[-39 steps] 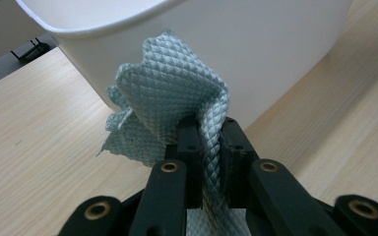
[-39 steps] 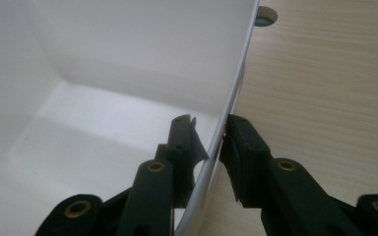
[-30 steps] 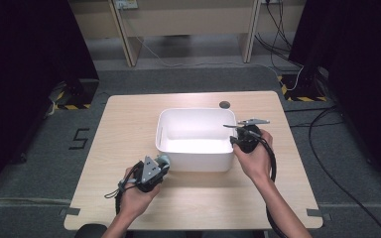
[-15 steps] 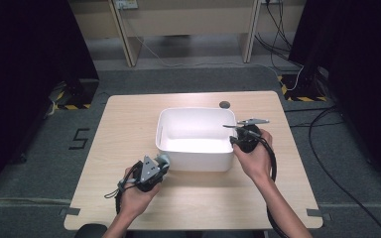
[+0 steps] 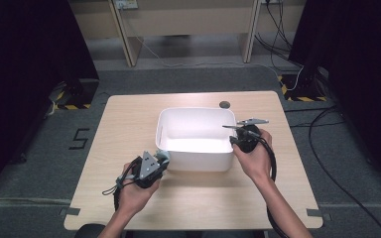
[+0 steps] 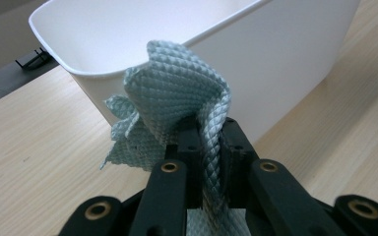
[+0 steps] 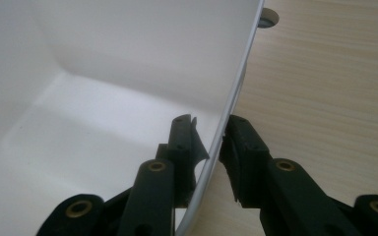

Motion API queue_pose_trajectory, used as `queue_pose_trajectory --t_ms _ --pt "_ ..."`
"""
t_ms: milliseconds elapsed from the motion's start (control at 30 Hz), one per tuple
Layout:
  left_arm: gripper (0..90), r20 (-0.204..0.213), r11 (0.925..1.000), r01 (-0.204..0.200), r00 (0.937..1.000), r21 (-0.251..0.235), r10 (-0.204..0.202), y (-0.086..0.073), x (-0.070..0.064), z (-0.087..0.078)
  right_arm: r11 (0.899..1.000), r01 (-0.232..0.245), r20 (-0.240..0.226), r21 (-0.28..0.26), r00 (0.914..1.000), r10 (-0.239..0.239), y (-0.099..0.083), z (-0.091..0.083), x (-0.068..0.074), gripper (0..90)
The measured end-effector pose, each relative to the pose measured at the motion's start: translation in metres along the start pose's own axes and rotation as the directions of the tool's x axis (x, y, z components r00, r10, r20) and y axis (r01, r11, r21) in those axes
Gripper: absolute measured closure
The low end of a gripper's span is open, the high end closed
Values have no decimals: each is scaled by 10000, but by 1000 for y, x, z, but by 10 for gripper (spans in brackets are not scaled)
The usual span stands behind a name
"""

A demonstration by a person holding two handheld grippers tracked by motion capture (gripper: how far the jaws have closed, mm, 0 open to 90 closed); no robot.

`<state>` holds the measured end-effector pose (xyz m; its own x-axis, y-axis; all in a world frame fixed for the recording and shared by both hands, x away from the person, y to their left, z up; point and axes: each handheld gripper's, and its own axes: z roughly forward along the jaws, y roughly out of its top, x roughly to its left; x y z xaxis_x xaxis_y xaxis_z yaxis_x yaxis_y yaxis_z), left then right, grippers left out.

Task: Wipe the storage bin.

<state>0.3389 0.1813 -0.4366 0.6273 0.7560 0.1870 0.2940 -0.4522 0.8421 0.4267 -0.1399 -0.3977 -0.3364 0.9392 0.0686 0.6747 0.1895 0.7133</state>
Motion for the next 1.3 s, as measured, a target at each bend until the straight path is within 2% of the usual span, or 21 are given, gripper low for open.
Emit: queue_pose_trajectory --t_ms 333,400,700,733,767,833,900,1300 --pt "819 68 9997 27 10000 227 -28 -1 3 7 10000 48 -24 -13 10000 -48 1 0 1 734" --pt "819 65 9997 -102 9999 207 101 -2 4 8 10000 64 -39 -15 10000 -64 1 1 1 732" --pt "819 149 9994 -11 9999 358 6 -6 5 16 9999 145 -75 13 9999 -145 1 1 2 725" --pt "819 196 9988 110 9997 468 -119 -7 4 16 9999 162 -71 -7 9998 -162 1 1 2 725" --pt "819 197 9989 -19 9998 468 10 -8 4 17 9998 184 -78 -8 9998 -184 1 1 2 725" --pt "819 217 9989 -1 9998 479 -10 -9 4 19 9998 180 -87 -7 9998 -180 1 1 3 724" --pt "818 245 9984 171 9995 541 -184 -10 3 20 9998 183 -89 -9 9998 -183 1 1 3 724" --pt "819 359 9962 174 9991 852 -205 -21 1 32 9998 191 -108 -4 9998 -191 1 1 4 716"
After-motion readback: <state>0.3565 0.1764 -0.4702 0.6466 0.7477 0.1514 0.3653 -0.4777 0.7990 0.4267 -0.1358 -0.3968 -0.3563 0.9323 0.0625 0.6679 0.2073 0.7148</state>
